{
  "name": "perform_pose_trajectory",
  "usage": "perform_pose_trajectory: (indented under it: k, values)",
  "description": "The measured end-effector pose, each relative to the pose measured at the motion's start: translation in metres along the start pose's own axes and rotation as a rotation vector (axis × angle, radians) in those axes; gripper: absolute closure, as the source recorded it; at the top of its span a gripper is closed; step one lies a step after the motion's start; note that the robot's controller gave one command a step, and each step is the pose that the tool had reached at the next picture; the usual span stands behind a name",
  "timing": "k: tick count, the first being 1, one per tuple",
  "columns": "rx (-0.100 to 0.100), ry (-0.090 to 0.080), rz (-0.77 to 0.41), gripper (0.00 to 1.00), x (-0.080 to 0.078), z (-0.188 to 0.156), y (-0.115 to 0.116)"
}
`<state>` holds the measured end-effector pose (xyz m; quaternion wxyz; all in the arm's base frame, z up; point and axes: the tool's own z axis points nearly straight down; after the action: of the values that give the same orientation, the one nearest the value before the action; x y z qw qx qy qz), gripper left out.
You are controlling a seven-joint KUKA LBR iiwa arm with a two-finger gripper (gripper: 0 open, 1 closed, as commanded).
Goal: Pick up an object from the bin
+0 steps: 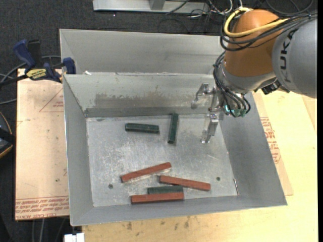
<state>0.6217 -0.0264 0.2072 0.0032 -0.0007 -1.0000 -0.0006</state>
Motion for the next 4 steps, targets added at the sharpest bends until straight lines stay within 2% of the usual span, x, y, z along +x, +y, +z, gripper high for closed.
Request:
perform_pose_trajectory:
  k: [1,2,3,4]
  values:
    - [0.001,-0.008,-0.001,0.0,-0.002,-0.005,0.0]
    - [0.0,-0.013,0.017,0.0,0.001,0.057,0.025]
    - [0.0,-0.001,-0.072,0.0,-0.002,0.094,0.062]
    - [-0.004,-0.002,-0.097,1.0,-0.027,0.131,0.054]
